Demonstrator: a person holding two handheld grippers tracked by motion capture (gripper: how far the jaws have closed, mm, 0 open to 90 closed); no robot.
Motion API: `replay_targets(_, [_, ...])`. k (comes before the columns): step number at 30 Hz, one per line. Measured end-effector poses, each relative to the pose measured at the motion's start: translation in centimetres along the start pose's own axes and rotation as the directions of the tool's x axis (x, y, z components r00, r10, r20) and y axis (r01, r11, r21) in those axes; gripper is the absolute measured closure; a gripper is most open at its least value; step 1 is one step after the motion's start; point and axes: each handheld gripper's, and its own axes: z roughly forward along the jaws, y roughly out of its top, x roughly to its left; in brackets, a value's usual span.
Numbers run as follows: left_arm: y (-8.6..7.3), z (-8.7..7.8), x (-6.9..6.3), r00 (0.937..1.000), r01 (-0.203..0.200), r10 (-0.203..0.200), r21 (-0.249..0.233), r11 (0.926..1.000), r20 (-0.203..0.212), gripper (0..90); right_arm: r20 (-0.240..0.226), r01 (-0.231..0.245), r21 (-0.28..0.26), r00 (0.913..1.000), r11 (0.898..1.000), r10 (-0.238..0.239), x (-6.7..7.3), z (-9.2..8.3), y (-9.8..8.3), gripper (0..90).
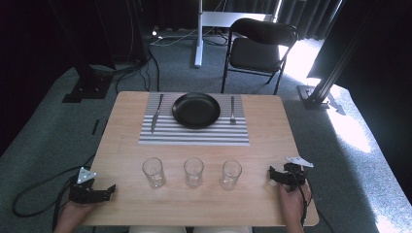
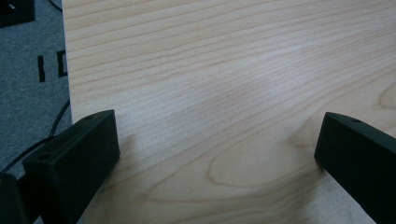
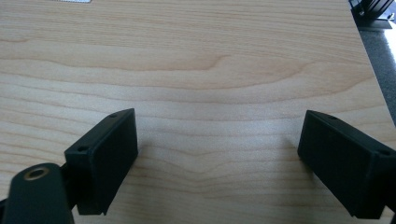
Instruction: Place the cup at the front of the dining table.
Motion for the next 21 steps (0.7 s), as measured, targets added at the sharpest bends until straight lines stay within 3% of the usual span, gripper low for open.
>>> replay_targets(2, [-0.04, -0.11, 0.0, 1.0, 0.002, -0.002, 0.008, 1.0, -0.003, 0.3, 0.0, 0.0, 0.0, 1.0, 1.0, 0.0, 0.0, 0.0, 0.0, 11.5])
replay_targets(5, [0.36, -0.37, -0.1, 0.9999, 0.009, -0.009, 0.067, 0.9977, -0.009, 0.3, 0.0, 0.0, 0.0, 1.0, 1.0, 0.0, 0.0, 0.0, 0.0, 11.5])
replay_targets(15, [-0.31, -0.54, 0.19, 0.9994, -0.026, 0.026, 0.024, 0.9994, 0.023, 0.4, 0.0, 0.0, 0.0, 1.0, 1.0, 0.0, 0.0, 0.0, 0.0, 11.5])
replay_targets(21, [-0.28, -0.63, 0.09, 0.9968, -0.059, 0.058, 0.024, 0.998, 0.055, 1.4, 0.0, -0.001, 0.0, 1.0, 1.0, 0.001, 0.0, 0.0, 0.0, 11.5])
